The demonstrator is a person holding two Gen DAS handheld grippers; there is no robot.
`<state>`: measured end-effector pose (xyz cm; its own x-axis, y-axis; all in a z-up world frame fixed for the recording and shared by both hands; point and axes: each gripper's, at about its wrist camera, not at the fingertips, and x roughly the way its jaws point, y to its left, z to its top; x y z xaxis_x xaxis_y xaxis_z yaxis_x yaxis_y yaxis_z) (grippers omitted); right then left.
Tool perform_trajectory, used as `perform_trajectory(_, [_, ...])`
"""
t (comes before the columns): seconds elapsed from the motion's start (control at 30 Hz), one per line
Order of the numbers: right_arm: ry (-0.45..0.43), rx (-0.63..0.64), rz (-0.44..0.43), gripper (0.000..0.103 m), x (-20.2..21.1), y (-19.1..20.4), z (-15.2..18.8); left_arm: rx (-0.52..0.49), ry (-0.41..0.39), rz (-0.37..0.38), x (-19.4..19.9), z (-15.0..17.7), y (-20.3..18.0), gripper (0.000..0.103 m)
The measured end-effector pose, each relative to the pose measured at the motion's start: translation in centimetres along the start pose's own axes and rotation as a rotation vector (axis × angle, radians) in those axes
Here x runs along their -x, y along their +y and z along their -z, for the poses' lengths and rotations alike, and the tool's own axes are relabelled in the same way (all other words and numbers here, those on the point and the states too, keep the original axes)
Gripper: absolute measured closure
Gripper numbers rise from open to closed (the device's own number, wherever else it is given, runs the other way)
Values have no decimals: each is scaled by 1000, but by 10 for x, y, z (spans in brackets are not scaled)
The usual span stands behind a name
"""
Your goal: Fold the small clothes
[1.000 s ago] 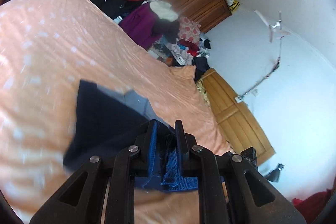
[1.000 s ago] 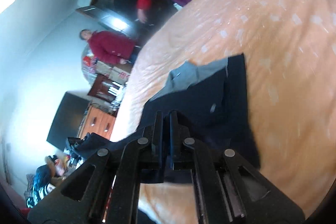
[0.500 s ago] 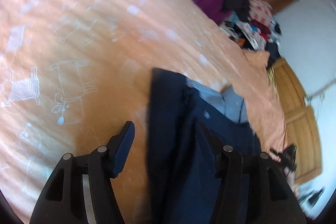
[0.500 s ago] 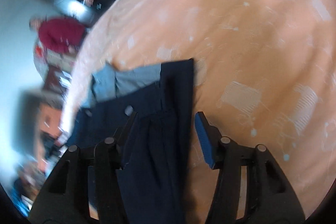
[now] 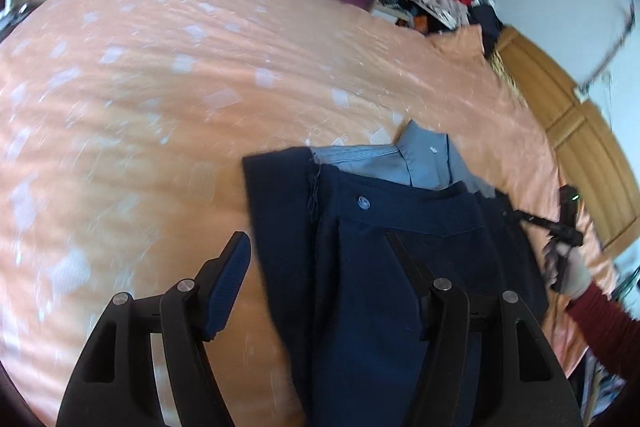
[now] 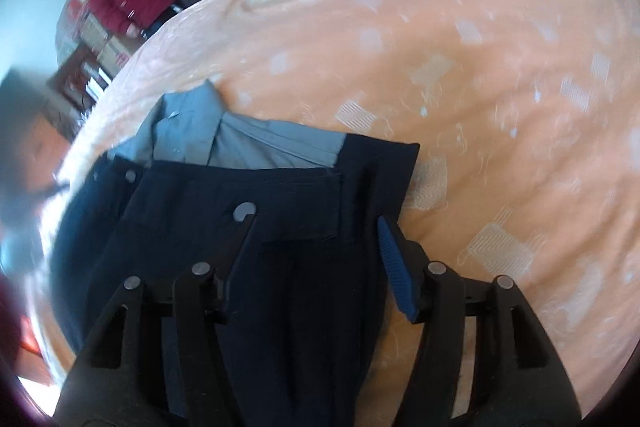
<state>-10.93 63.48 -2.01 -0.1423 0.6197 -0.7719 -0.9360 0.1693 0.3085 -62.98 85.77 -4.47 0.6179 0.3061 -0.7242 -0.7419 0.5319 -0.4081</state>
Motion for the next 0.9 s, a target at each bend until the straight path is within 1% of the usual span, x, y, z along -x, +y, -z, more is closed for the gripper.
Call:
perform_trajectory(0.03, [-10,27,11,44,3,3,2,-18,4,5,-10,-3,-3,37])
perform_trajectory(0.13, [-19,31,28,44,3,1,2,-66,44,28,-30,-9,-14,39])
perform_trajectory(0.23, [-49,2,38,44,13,-6,3,-105,110,20,-54,-13,-25,43])
perform_trajectory(0.27, [-59,-5,34,43,17,-8,4,-113,124,6,-61,-14,-26,44])
perform_trajectory(0.33, [-75,-8,49,40,21,-6,6,-108,141,2,-70,-15,-25,44])
perform_trajectory(0.4, [-64,-2,25,40,19,-6,7,-103,149,8,-75,-15,-23,45])
perform_trajectory(0.47, [-35,26,20,43,9,-3,5,-99,155,7,-78,-13,-22,48])
perform_trajectory(0.5, [-30,30,14,48,6,-2,4,-95,154,8,-79,-12,-21,51])
perform_trajectory(0.53, [-21,41,6,50,1,1,1,-89,150,10,-78,-12,-20,55])
perform_trajectory(0.6, [-8,54,10,50,-7,2,-3,-83,140,12,-77,-12,-18,60])
perform_trajectory(0.67, [27,44,9,51,-19,-1,-8,-74,143,20,-77,-12,-16,61])
perform_trajectory(0.77, [42,57,18,50,-25,1,-10,-59,128,36,-79,-12,-13,61])
perform_trajectory(0.9, [-7,128,51,51,-13,17,-10,-62,126,38,-78,-11,-13,60])
